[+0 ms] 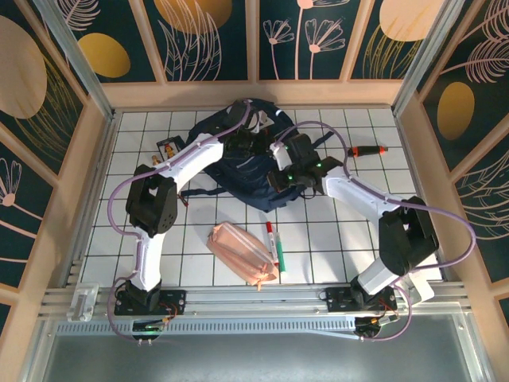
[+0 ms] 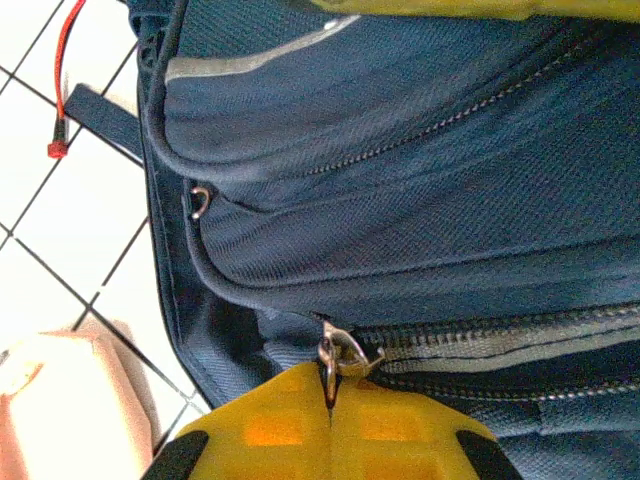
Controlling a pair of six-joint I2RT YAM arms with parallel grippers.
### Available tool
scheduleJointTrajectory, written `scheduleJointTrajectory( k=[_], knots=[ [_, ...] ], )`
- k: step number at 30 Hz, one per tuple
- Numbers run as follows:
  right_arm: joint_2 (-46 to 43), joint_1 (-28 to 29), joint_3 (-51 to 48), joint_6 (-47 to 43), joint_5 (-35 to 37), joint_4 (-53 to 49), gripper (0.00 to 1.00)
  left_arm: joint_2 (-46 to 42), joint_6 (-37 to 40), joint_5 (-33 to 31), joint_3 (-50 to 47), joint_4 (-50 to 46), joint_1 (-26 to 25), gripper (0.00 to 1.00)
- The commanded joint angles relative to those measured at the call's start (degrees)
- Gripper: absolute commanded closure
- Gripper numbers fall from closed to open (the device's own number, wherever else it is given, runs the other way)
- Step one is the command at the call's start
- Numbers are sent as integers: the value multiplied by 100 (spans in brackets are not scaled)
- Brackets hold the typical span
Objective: Pack books, pencil case, and school supplies into a backpack
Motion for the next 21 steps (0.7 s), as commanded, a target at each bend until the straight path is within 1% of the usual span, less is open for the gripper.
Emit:
scheduleJointTrajectory(
  k=[1,2,4,5,9,12,14,16,17,19,21],
  knots=[
    [57,424,-239,548,-485,503,100,-47,-808,-421,593,1229,29,100],
    [62,433,-284,680,-470,594,100,-66,-877,-505,619,1241,28,100],
    [122,457,-321,820,-686,705,100,-112,-979,-604,613,1432,28,100],
    [130,476,-316,869,-647,680,100,-118,-1054,-655,626,1475,28,100],
    [-121,368,-373,1068,-861,722,100,-142,-1076,-842,708,1477,28,100],
    [-280,95,-371,1222,-1635,779,98,-153,-1072,-955,667,1459,28,100],
    [-282,93,-454,1346,-1616,954,98,-128,-1230,-1018,658,1496,28,100],
    [-149,134,-674,1886,-1426,1479,100,-80,-1474,-1030,638,1636,28,100],
    [-61,176,-745,2117,-1456,1768,100,-54,-1593,-1040,637,1697,28,100],
    [57,418,-818,2408,-1304,2272,100,9,-1809,-1034,686,1790,32,100],
    [137,640,-762,2391,-1206,2421,100,25,-1889,-1062,717,1842,21,100]
  ],
)
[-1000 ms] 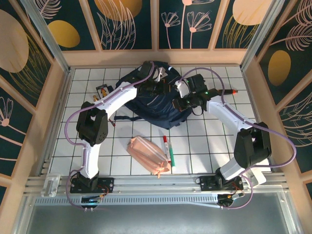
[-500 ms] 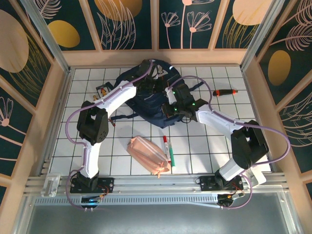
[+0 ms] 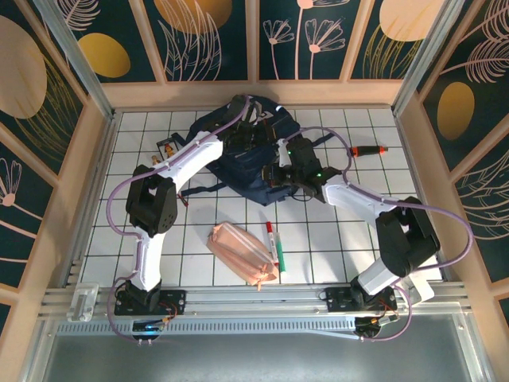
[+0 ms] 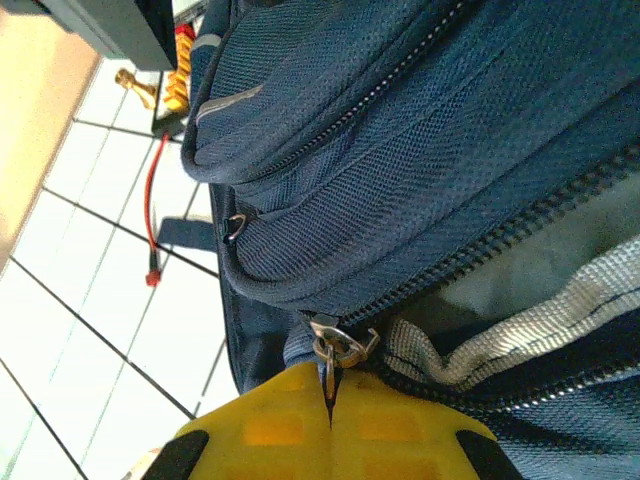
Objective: Pack books, pencil case, and school supplies into a backpack
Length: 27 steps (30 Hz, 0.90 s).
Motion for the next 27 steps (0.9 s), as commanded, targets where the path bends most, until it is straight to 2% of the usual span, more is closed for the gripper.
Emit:
scheduleJointTrajectory(
  k=[1,5,8,9,15,21,24,27],
  knots=[
    [208,703,-41,399,-797,535,100,18,-1234,-335,494,1592,18,100],
    [208,750,-10,32,-894,251,97,21,-1172,-460,525,1668,19,100],
    [-179,575,-126,-276,-548,-148,84,71,-1032,-466,609,1632,19,100],
    [-357,440,-228,-266,-489,-218,79,58,-980,-500,601,1608,18,100],
    [-1375,-571,-725,-212,-815,-378,68,-6,-809,-599,455,1632,19,100],
    [-1773,-1321,-725,-118,-776,-823,55,97,-833,-555,558,1723,24,100],
    [-1621,-1679,-598,156,-851,-930,54,72,-736,-531,591,1711,19,100],
    [-1370,-1737,-512,555,-1402,-599,58,32,-714,-493,603,1712,19,100]
  ],
)
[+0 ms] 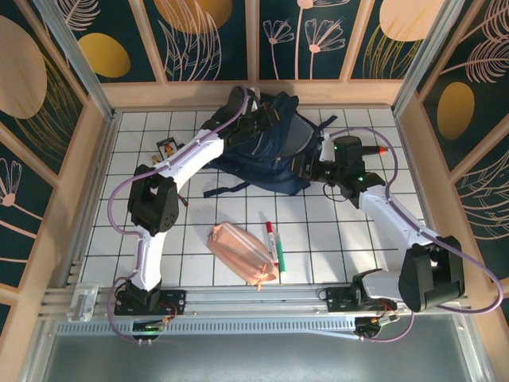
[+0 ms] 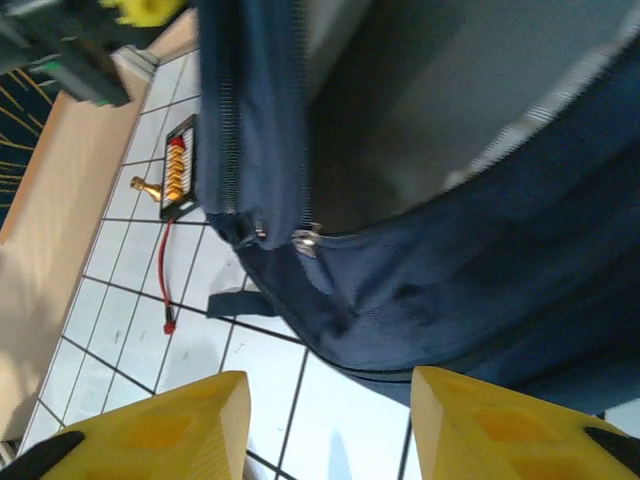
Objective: Pack books, pencil case, and school supplies into a backpack
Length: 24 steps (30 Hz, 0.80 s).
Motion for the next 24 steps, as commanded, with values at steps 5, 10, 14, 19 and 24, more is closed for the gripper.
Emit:
scheduleJointTrajectory(
  k=[5,10,14,19,24],
  knots=[
    [352,72,64,776,-1180,831,67,-110,-180,68,392,631,19,100],
    [516,-87,379,382,-1147,953,62,-148,-41,326,371,653,16,100],
    [1003,-148,530,517,-1555,1528,54,-100,-66,545,362,659,18,100],
    [1609,-141,731,706,-1551,2023,49,-154,78,549,327,619,17,100],
    [2068,5,968,1037,-1800,2587,60,-230,263,622,168,680,19,100]
  ],
)
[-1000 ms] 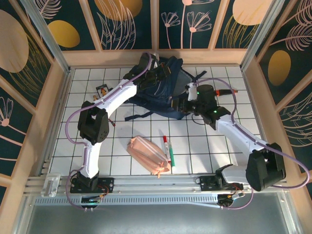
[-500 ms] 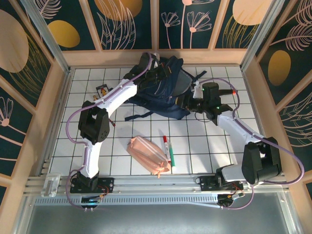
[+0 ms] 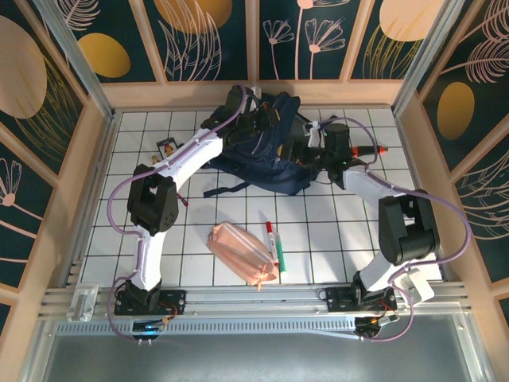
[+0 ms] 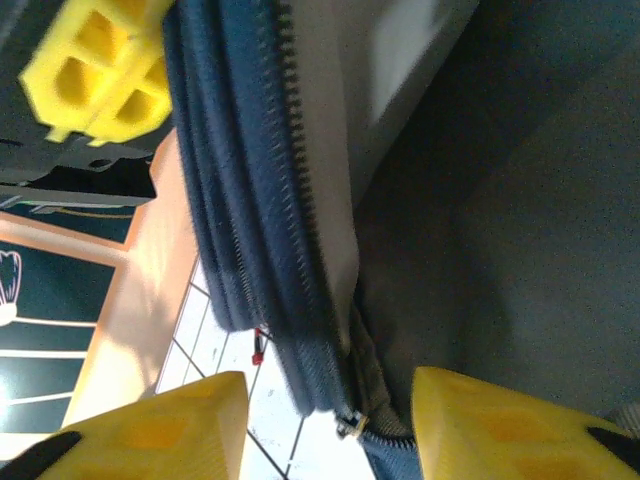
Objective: Pack books, pencil case, and school supplies into a backpack
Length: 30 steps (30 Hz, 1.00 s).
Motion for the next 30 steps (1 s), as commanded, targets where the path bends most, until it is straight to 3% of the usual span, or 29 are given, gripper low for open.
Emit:
scheduleJointTrajectory(
  k=[1,4,5,7,9,14,19,23,27,30],
  knots=[
    [170,156,329,276,-282,691,68,-242,156,253,100,699,2,100],
    [182,196,380,495,-175,857,88,-346,368,223,-33,706,9,100],
    [163,194,392,561,-144,904,92,-403,496,225,-98,704,15,92],
    [134,198,433,650,-34,881,98,-567,758,275,-271,698,44,66],
    [145,193,505,754,-11,828,100,-893,1046,325,-567,614,118,53],
    [178,248,601,990,40,770,100,-2424,1662,20,-2376,676,221,43],
    [132,268,667,1401,79,790,100,-3244,1751,582,-4527,1725,-97,49],
    [145,350,908,1553,99,498,100,-2857,1861,609,-4721,2389,-223,52],
    [178,357,981,1685,61,407,100,-2510,1851,1089,-4728,3197,-235,56],
    [245,362,1040,1712,9,290,100,-2353,2027,1081,-4775,3258,-235,55]
  ],
)
